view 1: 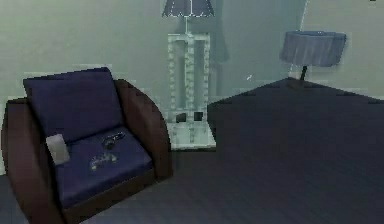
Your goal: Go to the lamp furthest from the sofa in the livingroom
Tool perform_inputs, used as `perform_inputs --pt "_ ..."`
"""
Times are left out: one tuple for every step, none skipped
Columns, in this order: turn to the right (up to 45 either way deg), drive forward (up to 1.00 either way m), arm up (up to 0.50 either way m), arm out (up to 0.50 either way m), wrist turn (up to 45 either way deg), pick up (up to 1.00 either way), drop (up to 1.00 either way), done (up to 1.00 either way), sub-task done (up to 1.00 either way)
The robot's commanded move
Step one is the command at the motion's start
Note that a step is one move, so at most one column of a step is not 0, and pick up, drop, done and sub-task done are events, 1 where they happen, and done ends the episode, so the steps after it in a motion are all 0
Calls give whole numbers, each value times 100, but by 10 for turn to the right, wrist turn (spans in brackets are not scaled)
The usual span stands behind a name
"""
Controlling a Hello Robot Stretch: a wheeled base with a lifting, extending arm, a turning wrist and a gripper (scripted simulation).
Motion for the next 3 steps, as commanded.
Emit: perform_inputs --pt "0 85 0 0 0 0 0 0 0" --pt "450 0 0 0 0 0 0 0 0" --pt "270 0 0 0 0 0 0 0 0"
